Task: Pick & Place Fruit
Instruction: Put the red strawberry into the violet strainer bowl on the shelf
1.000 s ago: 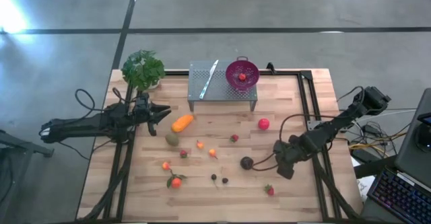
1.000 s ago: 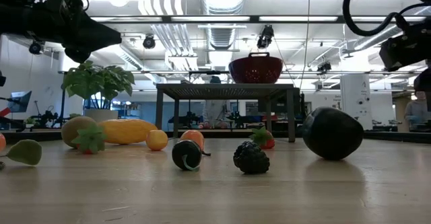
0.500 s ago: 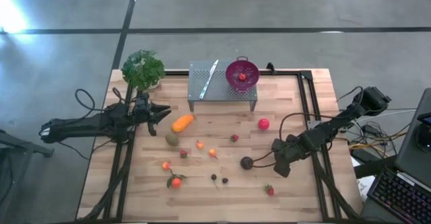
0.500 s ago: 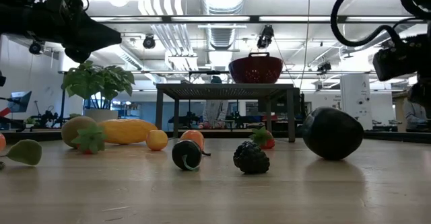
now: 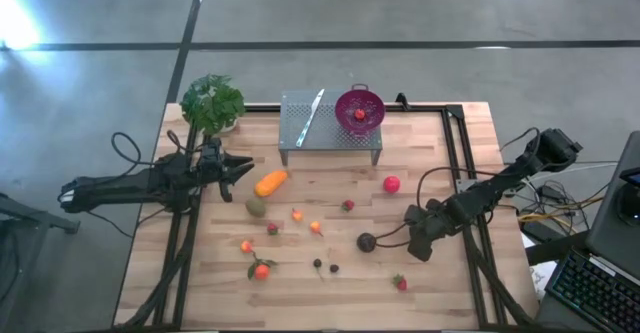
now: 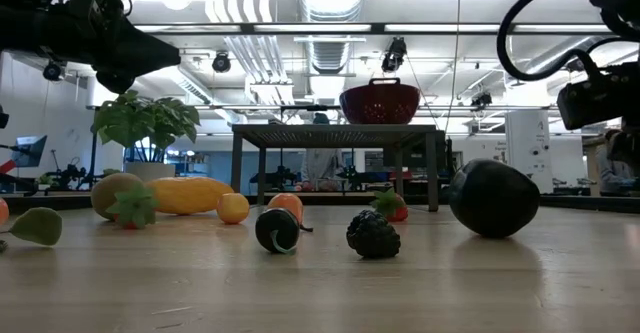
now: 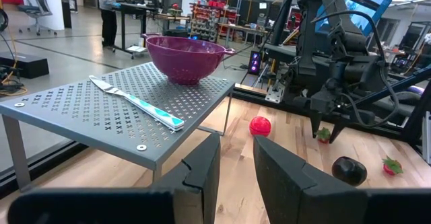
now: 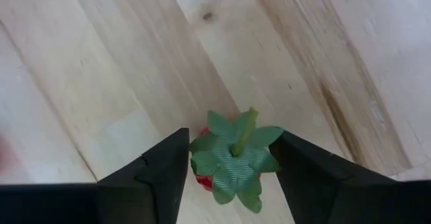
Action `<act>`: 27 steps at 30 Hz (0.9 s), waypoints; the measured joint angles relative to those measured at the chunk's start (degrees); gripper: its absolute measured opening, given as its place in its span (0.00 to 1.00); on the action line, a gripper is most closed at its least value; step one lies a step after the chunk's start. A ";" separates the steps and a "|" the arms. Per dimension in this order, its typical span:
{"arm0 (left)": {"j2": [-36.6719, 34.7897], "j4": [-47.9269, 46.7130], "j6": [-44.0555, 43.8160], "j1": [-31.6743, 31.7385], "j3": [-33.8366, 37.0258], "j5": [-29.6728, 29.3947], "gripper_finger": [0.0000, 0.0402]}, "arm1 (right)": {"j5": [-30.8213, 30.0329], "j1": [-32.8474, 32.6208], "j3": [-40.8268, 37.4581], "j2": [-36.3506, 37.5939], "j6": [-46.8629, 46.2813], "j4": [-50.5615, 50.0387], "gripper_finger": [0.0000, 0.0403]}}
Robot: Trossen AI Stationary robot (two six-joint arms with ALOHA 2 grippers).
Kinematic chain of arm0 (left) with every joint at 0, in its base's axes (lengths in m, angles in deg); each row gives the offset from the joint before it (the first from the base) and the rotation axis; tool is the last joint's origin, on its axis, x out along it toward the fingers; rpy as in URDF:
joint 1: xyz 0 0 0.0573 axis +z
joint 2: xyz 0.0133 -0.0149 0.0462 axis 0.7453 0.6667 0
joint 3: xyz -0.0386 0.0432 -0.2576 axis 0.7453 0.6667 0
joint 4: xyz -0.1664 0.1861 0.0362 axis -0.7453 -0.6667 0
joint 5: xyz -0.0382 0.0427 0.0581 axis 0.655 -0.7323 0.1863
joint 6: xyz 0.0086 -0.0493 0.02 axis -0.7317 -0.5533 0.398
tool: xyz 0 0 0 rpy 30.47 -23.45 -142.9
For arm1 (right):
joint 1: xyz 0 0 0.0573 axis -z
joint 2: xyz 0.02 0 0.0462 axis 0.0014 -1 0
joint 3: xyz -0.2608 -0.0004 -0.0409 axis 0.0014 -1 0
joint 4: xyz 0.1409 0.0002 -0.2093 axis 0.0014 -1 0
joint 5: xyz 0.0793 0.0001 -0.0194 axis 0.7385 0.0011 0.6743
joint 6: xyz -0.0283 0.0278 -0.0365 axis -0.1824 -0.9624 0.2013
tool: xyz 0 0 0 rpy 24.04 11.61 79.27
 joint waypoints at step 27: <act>0.01 0.00 0.00 0.00 0.00 -0.02 0.24 | -0.43 -0.02 1.70 -0.17 1.85 -0.20 0.34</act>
